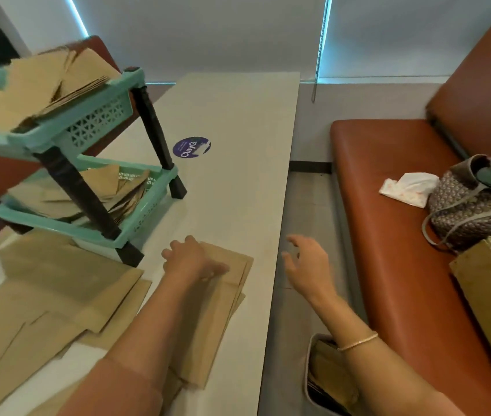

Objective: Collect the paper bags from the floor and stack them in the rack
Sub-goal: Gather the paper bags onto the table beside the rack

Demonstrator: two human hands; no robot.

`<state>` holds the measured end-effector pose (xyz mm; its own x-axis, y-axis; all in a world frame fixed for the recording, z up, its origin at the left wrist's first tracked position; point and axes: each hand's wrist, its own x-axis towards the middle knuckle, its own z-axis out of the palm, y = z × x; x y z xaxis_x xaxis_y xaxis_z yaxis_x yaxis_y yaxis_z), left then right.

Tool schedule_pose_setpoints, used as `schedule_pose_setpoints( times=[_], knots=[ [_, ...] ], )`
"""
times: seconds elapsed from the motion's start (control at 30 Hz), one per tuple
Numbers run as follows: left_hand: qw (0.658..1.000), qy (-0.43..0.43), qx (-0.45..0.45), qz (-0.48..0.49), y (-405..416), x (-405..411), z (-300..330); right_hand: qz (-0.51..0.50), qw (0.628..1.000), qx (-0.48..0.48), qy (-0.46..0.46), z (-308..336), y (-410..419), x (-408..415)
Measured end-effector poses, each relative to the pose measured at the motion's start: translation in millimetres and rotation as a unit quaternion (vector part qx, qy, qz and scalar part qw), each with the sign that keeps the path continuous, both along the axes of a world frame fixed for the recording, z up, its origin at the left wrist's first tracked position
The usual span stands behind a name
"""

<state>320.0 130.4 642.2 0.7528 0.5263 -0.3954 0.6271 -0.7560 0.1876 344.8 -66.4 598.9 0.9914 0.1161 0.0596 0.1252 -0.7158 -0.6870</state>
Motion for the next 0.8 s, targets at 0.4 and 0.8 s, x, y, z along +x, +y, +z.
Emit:
schedule_pose_setpoints(
  times=[0.4,0.8],
  knots=[
    [0.963,-0.256,-0.085,-0.005,2,-17,-6,0.148,0.967,-0.131,0.162,23,60,12],
    [0.936,-0.327,-0.125,-0.022,37,-6,37,0.151,0.962,-0.157,0.167,33,72,22]
  ],
)
